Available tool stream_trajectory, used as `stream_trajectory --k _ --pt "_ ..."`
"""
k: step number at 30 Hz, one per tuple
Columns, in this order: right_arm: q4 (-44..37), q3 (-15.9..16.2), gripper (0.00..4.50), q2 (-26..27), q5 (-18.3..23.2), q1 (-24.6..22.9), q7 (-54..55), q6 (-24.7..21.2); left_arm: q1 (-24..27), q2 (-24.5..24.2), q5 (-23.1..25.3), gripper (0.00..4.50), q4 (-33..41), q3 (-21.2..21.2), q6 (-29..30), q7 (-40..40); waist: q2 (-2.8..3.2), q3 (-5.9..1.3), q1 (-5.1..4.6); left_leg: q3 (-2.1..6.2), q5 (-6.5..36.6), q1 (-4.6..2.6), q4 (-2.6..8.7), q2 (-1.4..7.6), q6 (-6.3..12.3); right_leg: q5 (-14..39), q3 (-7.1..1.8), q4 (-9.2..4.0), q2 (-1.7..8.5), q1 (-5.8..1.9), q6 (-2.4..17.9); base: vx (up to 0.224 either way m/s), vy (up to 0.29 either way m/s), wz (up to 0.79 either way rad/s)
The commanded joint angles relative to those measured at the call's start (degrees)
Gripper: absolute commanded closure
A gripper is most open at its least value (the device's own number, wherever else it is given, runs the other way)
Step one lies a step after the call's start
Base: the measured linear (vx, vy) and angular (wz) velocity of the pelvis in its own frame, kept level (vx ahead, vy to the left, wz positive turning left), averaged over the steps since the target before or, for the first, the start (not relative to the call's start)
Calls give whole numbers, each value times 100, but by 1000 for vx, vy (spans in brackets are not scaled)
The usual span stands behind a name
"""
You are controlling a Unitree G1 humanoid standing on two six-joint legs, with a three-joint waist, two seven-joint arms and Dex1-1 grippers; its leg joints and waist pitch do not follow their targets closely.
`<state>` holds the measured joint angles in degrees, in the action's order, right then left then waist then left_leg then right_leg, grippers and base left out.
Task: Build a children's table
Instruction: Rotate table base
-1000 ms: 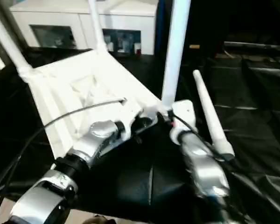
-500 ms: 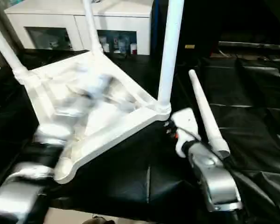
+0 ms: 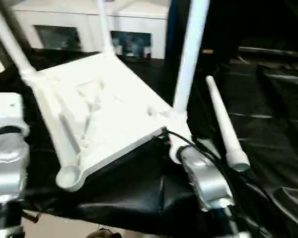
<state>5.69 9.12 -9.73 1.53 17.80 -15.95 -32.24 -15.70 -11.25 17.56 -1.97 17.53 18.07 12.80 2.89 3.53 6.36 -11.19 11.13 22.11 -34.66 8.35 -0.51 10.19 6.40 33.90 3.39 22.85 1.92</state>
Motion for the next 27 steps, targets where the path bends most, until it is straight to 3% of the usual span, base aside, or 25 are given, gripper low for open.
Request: stream_trajectory --k 1,3,5,8,14,21,25,27 --pt "240 -34 80 27 -44 128 76 120 176 -59 -121 269 -22 134 342 -126 1 -311 -19 373 1496 -119 467 558 160 1884 -430 -514 670 -208 520 0 0 0" --pt "521 -17 80 84 -94 294 93 264 347 -215 -333 269 -50 66 760 -768 46 -308 -24 370 1561 -143 466 555 103 1916 -436 -536 669 -175 506 0 0 0" --pt "606 -11 80 94 -112 342 104 305 394 -307 -369 269 -47 -17 879 -997 33 -311 -38 375 1602 -129 475 546 90 1907 -439 -526 671 -184 537 0 0 0" --pt "814 -18 80 137 -120 462 125 391 525 -535 -508 269 -10 -217 1266 -1579 74 -298 -43 383 1793 -166 498 564 10 1927 -448 -530 665 -153 554 0 0 0" --pt "1228 -28 80 244 -124 668 159 620 768 -780 -817 269 281 -332 1752 -2194 57 -289 -116 388 1900 -147 515 569 -43 1784 -459 -509 694 -181 710 0 0 0" --pt "1551 -83 80 309 -125 871 131 840 1189 -1446 -1648 269 1063 -1134 2852 -4070 73 -277 -112 364 1801 -158 533 580 -54 1799 -485 -471 682 -163 834 0 0 0" --pt "1554 -102 80 291 -129 873 100 874 1362 -1784 -2042 269 1514 -1703 2460 -5037 70 -277 -116 363 1826 -161 546 582 -94 1758 -495 -461 682 -176 847 0 0 0" --pt "1554 -110 80 283 -123 873 88 896 1415 -1863 -2309 269 1736 -1898 2683 -5321 90 -290 -102 349 1814 -192 541 588 -129 1706 -502 -456 674 -158 855 0 0 0"
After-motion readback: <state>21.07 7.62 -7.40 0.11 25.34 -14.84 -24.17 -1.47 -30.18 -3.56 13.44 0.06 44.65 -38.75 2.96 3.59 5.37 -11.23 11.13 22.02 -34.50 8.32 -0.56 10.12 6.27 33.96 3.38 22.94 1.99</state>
